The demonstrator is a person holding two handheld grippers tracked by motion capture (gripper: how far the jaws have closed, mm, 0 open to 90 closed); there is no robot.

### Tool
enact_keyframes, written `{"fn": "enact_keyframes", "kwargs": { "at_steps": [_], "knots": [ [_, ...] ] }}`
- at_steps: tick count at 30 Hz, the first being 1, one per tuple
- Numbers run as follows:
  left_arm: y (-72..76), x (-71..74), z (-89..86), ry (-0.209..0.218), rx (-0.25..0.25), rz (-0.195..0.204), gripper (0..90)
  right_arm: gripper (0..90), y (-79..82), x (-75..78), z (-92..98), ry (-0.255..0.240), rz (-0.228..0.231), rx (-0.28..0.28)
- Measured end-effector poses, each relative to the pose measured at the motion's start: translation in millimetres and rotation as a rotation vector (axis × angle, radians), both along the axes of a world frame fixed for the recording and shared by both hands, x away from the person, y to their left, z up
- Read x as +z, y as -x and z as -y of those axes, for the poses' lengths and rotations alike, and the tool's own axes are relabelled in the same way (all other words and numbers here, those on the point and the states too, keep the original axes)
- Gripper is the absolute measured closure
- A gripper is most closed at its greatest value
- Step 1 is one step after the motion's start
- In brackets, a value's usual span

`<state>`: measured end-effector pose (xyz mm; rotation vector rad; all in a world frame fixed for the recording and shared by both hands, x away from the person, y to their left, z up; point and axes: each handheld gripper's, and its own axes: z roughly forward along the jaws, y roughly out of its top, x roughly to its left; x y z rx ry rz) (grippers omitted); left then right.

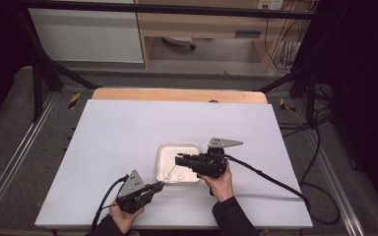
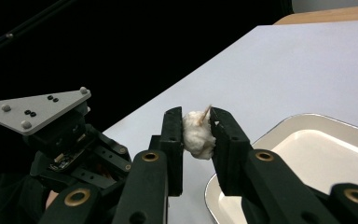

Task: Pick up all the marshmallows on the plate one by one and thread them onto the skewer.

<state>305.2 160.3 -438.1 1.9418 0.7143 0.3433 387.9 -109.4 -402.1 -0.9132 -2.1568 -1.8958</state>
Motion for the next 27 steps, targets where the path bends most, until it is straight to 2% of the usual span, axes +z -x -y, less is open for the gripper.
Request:
{"fn": "enact_keyframes", "kwargs": {
  "at_steps": [9,10,13,16,18,19,20,24,27],
  "knots": [
    [-0.7,-1.6,2.1,-0.003,-0.008,-0.010,88.9,78.0,5.4,-8.8,-5.4,0.023,-0.005,0.022],
    [-0.8,-0.3,2.6,0.014,-0.010,-0.010,88.8,77.7,6.2,-9.8,-6.3,0.028,-0.014,0.031],
    [-0.8,0.7,6.3,0.004,-0.008,-0.005,88.9,76.7,10.1,-17.6,-17.0,0.066,-0.028,0.075],
    [-2.1,0.4,3.9,0.011,-0.003,-0.013,88.8,75.4,10.3,-19.1,-19.9,0.079,-0.024,0.072],
    [-2.7,0.6,3.0,0.016,-0.001,-0.015,88.8,68.9,10.5,-18.4,-19.9,0.072,-0.026,0.074],
    [-3.2,0.5,2.7,0.016,0.000,-0.018,88.8,59.6,10.7,-17.6,-19.6,0.069,-0.023,0.065],
    [-3.7,0.2,2.2,0.018,0.003,-0.022,88.8,54.1,11.0,-16.2,-18.8,0.069,-0.010,0.047],
    [-4.4,1.3,-2.7,0.031,0.012,-0.026,88.8,41.8,11.5,-7.4,-13.3,0.075,0.028,0.023],
    [-5.6,2.9,-7.8,0.044,0.021,-0.031,88.8,31.6,11.0,-2.9,-9.3,0.117,0.062,0.001]
  ]
}}
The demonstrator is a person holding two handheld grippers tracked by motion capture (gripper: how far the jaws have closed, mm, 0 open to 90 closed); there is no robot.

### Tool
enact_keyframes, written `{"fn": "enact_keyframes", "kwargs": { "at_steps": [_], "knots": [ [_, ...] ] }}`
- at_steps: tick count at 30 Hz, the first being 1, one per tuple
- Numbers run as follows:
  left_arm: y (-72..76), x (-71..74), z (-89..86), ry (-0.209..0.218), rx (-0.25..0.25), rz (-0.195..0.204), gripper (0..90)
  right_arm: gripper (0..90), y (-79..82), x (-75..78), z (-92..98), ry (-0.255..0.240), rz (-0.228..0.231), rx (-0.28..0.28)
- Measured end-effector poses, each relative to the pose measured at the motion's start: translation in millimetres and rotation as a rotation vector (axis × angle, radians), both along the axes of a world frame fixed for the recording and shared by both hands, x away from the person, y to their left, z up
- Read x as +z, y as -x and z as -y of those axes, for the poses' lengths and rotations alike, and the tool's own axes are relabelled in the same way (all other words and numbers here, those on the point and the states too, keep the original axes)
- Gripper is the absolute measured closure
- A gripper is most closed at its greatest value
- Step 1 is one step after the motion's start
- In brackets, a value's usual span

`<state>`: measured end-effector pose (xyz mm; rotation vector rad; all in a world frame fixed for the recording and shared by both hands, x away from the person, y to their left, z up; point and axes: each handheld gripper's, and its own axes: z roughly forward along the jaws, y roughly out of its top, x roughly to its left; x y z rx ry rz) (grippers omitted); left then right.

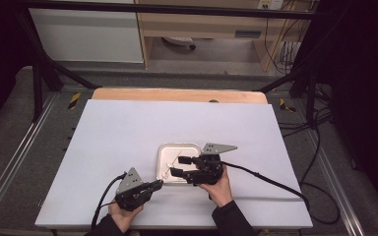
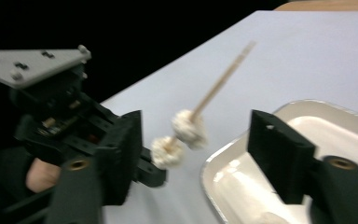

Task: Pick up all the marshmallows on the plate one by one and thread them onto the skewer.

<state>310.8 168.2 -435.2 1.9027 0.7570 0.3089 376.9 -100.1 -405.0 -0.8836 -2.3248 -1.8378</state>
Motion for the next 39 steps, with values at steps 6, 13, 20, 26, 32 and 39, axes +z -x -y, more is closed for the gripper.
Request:
{"fn": "enact_keyframes", "kwargs": {
  "at_steps": [6,13,20,26,32,39],
  "knots": [
    [-2.6,0.5,-6.7,0.002,0.009,-0.015,88.7,18.9,-5.0,-5.9,1.2,0.142,0.039,-0.029],
    [-4.0,-0.9,-7.7,-0.017,0.003,-0.024,88.6,21.8,-10.6,-22.5,-2.8,0.325,0.060,-0.049],
    [-5.0,-1.3,-8.7,-0.020,0.003,-0.031,88.5,36.2,-15.9,-32.8,-6.5,0.401,0.060,-0.041],
    [-5.1,-0.8,-9.8,-0.022,0.007,-0.031,88.5,44.1,-17.0,-40.6,-13.3,0.477,0.069,-0.019],
    [-5.9,-1.2,-10.6,-0.023,0.010,-0.036,88.5,51.7,-17.3,-44.2,-19.6,0.511,0.091,0.016],
    [-5.8,-1.3,-10.2,-0.024,0.008,-0.039,88.5,59.4,-16.6,-46.6,-20.6,0.522,0.108,0.022]
  ]
}}
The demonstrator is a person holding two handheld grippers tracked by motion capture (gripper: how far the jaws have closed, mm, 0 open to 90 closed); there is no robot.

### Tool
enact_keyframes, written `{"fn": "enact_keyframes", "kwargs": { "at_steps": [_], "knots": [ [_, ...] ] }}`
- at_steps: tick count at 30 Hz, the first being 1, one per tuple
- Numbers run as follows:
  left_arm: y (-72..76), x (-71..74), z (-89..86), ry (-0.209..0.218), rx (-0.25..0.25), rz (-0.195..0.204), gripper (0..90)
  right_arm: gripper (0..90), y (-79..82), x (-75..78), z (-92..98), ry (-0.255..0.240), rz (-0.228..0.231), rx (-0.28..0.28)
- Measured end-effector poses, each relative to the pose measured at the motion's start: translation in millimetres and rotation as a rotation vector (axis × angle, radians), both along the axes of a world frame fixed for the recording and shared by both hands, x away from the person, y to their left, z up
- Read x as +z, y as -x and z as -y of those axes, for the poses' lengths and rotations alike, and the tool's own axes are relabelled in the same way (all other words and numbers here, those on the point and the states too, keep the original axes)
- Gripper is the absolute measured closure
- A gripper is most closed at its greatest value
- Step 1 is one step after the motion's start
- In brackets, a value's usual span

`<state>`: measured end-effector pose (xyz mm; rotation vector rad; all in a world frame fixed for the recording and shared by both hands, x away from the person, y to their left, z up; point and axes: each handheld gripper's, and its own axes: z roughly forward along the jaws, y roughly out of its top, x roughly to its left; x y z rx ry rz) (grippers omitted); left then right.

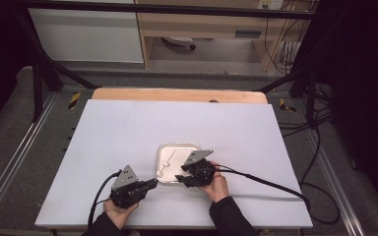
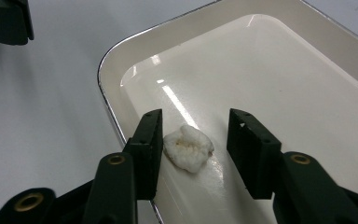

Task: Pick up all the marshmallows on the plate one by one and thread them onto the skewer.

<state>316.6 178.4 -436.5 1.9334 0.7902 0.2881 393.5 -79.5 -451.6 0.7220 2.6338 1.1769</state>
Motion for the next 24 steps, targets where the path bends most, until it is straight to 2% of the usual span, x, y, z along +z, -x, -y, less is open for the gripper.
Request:
{"fn": "enact_keyframes", "kwargs": {
  "at_steps": [4,11,17,24],
  "knots": [
    [0.2,0.0,0.1,0.000,0.000,-0.001,88.5,65.1,1.6,0.1,0.3,0.011,0.019,0.005],
    [0.7,0.2,0.4,0.001,-0.004,0.002,88.5,68.4,1.9,2.1,1.7,0.000,0.007,-0.015],
    [1.4,0.7,0.2,0.001,-0.005,0.002,88.5,68.9,1.9,17.6,7.9,-0.063,-0.008,-0.027],
    [1.9,0.9,0.5,0.000,-0.011,0.003,88.5,68.9,2.6,40.8,22.1,-0.166,-0.025,-0.037]
  ]
}}
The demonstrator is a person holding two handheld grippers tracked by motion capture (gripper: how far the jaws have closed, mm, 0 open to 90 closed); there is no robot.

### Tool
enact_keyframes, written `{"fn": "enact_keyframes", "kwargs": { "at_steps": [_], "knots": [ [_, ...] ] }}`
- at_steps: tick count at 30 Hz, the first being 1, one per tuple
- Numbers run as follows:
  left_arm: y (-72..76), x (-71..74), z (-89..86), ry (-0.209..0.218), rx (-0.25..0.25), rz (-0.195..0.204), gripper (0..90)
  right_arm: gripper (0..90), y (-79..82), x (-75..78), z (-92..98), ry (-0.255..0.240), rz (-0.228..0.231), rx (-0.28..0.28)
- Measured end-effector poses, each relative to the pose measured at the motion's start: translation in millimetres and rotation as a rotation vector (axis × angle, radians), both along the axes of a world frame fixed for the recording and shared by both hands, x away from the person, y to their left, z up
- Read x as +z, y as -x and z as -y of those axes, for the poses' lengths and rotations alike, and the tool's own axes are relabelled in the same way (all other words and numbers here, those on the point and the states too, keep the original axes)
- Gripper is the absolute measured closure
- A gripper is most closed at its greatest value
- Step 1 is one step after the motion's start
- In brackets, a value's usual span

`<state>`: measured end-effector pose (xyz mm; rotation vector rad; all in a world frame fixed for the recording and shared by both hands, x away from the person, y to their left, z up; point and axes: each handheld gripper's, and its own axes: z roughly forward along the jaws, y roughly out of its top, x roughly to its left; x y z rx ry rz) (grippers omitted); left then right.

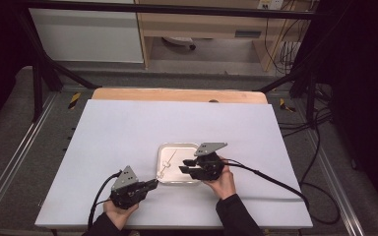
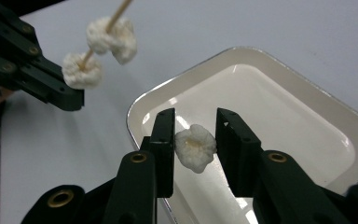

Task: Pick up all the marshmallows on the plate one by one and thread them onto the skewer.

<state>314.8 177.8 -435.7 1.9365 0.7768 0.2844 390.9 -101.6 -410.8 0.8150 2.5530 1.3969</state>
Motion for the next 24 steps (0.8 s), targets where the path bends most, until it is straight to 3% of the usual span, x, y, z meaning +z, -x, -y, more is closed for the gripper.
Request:
{"fn": "enact_keyframes", "kwargs": {
  "at_steps": [12,24],
  "knots": [
    [1.2,-0.2,2.3,-0.004,-0.014,0.004,88.5,69.6,1.7,30.9,30.8,-0.197,-0.049,-0.013],
    [3.8,0.6,5.2,-0.005,-0.040,0.021,88.5,70.1,-1.6,48.8,42.0,-0.351,-0.078,-0.008]
  ]
}}
